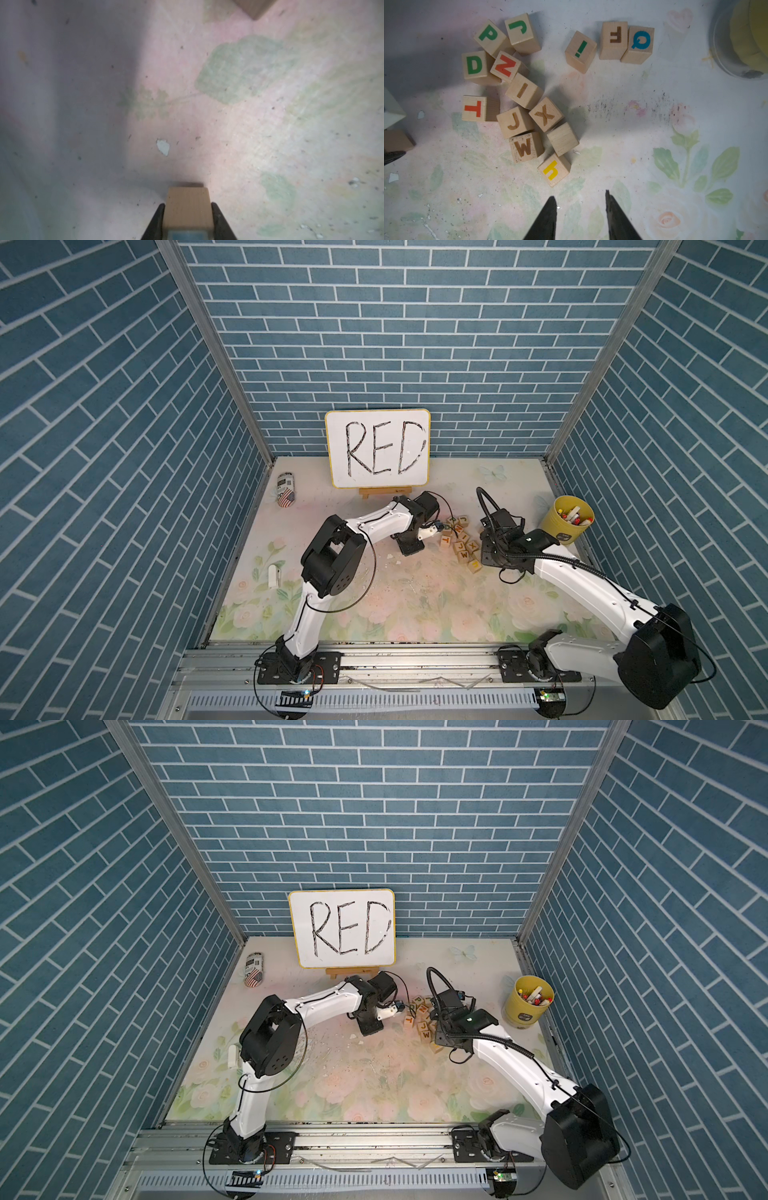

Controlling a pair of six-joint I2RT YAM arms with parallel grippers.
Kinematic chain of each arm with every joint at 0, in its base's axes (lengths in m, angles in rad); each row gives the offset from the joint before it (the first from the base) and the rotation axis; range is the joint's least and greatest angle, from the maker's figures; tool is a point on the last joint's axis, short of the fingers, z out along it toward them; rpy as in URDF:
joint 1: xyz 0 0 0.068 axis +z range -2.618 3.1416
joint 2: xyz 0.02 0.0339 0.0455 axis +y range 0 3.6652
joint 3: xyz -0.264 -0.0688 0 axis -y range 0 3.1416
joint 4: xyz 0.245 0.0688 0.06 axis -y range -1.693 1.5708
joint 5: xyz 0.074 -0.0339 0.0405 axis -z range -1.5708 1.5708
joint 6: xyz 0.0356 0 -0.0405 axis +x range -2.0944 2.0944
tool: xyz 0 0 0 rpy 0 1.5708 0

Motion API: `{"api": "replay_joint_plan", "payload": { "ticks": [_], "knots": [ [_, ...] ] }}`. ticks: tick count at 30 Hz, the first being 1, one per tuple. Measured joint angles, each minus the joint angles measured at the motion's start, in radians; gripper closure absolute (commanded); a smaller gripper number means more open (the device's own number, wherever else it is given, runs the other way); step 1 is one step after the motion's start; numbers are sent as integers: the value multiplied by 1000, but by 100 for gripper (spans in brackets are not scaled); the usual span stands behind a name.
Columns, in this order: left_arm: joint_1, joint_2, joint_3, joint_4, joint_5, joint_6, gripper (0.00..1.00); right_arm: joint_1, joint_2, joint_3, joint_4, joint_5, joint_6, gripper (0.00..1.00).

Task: Assemble the uppercase word "red" with letter blocks
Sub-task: Pick up the letter block from the center of the board, then place the letter block at the center of the board.

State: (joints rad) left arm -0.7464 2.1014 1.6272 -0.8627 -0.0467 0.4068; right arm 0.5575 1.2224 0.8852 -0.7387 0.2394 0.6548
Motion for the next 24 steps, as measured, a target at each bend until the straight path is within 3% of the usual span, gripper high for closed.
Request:
{"api": "replay_joint_plan", "payload": {
  "ticks": [4,9,17,24],
  "knots": [
    [37,-91,-23,-10,8,-61,89,0,0,0,1,-5,0,59],
    [148,-165,-27,-16,38,-132,89,0,4,0,11,-24,0,60],
    [331,-158,-68,-39,98,-215,92,0,28,2,15,-50,0,60],
    [387,-129,-75,-38,151,-265,91,0,51,2,20,-61,0,60]
  ]
}}
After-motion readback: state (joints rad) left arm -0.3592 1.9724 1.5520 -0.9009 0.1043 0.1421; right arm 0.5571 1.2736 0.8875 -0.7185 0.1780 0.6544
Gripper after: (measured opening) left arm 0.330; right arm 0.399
